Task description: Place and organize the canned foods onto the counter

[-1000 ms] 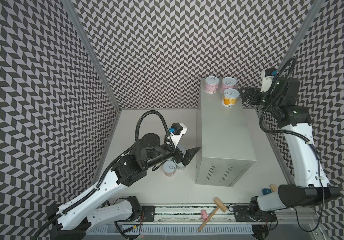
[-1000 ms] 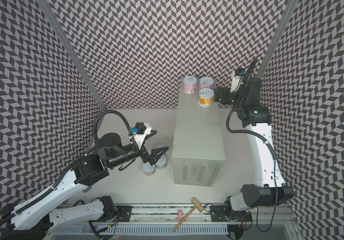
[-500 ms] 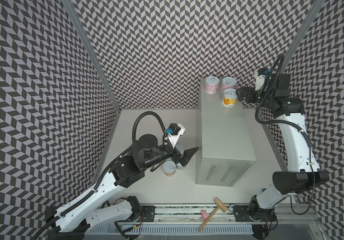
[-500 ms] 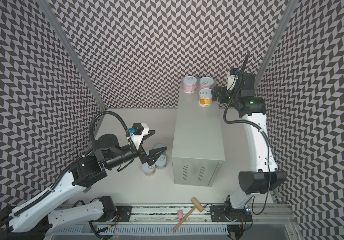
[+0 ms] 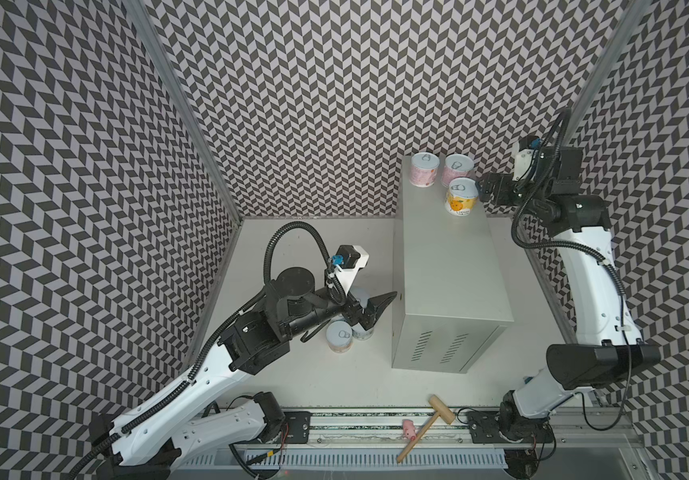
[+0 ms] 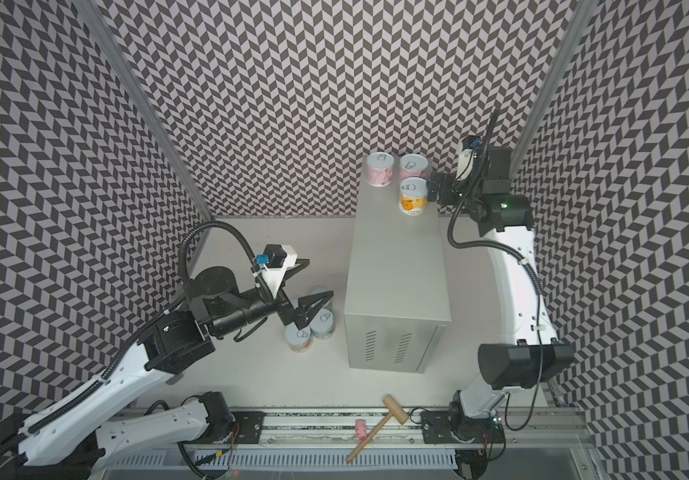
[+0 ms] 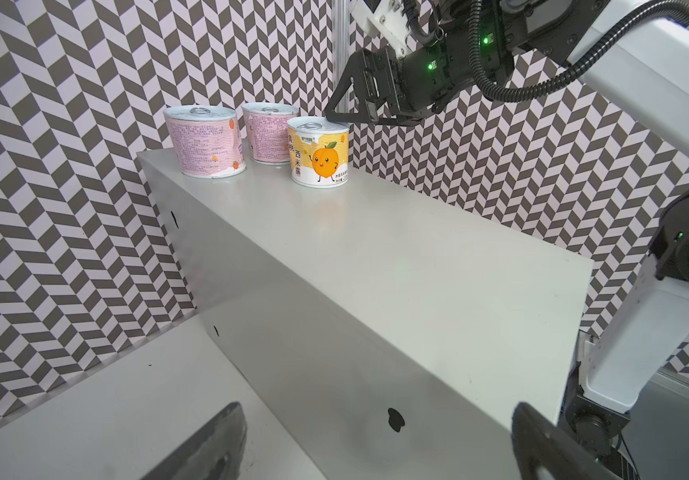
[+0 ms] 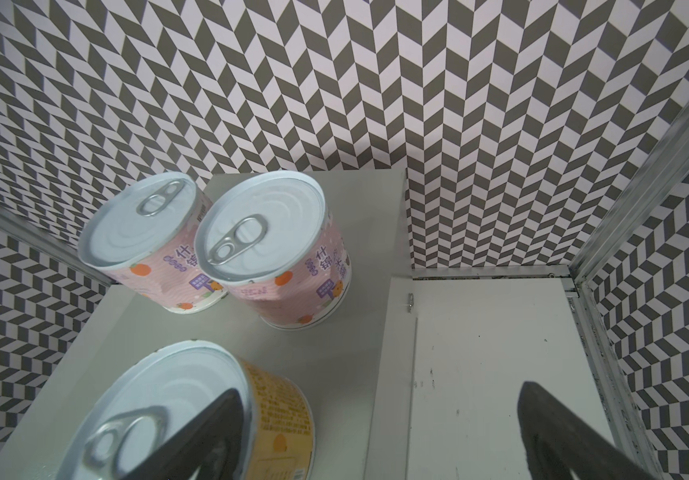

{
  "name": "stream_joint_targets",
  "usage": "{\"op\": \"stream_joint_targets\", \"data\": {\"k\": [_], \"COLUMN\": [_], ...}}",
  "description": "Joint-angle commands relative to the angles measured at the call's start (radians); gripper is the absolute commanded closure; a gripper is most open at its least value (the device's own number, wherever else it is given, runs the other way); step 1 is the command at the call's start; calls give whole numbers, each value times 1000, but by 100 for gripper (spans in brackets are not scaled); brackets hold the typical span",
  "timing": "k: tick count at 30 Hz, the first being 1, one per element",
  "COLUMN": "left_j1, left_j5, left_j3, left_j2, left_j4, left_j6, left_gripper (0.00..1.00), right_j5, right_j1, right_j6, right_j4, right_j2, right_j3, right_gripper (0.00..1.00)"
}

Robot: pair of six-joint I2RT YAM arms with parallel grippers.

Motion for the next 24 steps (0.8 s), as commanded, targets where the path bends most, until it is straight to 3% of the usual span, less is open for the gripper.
{"op": "stream_joint_targets", "data": {"k": [1, 24], "left_j1": [4, 18], "left_j5": [12, 31], "left_j3": [-8, -5], "left_j2": [-5, 2], "left_j4": [29, 31], "left_j6": [1, 1], "left_gripper": [0, 0], "right_j5": [41, 30], "right_j1": [-3, -7], "right_j6": [-30, -40], "right_j4": [-41, -38], "right_j2": [-12, -2], "right_j3": [-14, 15], "right_gripper": [1, 1]}}
